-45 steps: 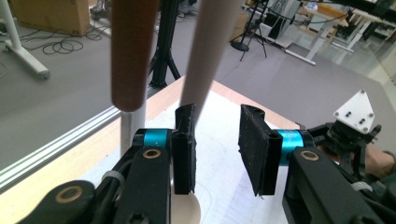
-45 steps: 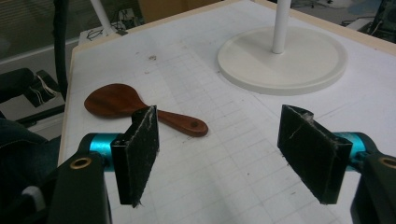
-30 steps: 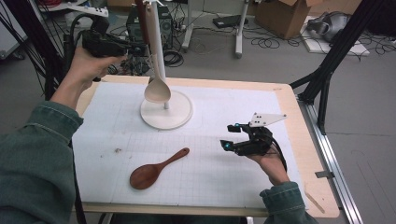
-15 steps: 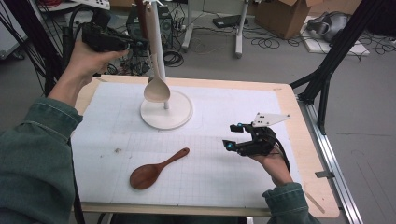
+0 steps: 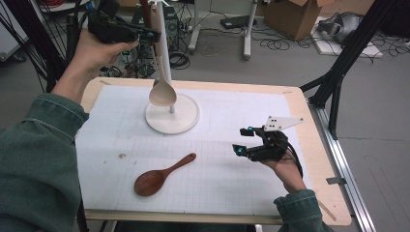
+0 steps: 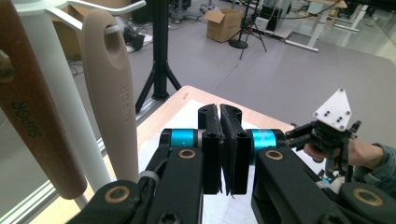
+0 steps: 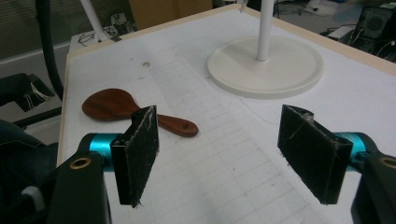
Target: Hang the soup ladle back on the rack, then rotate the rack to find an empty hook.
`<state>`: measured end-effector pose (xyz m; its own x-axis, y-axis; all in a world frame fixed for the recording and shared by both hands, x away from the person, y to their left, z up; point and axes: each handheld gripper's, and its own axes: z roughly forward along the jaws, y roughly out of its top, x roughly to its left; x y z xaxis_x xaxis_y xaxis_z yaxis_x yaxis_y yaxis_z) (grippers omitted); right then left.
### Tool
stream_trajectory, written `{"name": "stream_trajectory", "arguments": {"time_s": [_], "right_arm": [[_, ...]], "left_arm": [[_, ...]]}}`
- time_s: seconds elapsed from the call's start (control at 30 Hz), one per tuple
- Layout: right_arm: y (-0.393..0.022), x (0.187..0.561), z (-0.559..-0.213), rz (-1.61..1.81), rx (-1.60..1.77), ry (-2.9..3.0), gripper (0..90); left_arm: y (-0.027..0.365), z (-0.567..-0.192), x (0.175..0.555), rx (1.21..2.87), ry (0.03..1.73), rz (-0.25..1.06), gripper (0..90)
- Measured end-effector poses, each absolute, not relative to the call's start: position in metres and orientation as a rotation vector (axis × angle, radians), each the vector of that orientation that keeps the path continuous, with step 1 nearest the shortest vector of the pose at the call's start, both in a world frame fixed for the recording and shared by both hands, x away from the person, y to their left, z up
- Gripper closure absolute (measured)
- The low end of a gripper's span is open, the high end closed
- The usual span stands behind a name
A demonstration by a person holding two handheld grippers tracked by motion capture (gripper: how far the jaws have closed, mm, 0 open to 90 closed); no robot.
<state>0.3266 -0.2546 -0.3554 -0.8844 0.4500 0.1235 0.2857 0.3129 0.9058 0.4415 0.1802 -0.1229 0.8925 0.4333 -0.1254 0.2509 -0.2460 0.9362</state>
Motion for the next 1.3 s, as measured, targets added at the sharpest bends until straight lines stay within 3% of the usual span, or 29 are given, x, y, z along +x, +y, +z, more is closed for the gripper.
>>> {"name": "stream_trajectory", "arguments": {"time_s": [0.47,1.3], "right_arm": [[-0.255,0.33,-0.354,1.62,0.698,2.399,28.1],[-0.258,0.329,-0.352,1.624,0.697,2.388,28.1]], "left_arm": [[0.173,-0.103,0.452,1.818,0.545,0.23,86.9],[0.169,-0.104,0.461,1.764,0.657,0.324,87.1]]}}
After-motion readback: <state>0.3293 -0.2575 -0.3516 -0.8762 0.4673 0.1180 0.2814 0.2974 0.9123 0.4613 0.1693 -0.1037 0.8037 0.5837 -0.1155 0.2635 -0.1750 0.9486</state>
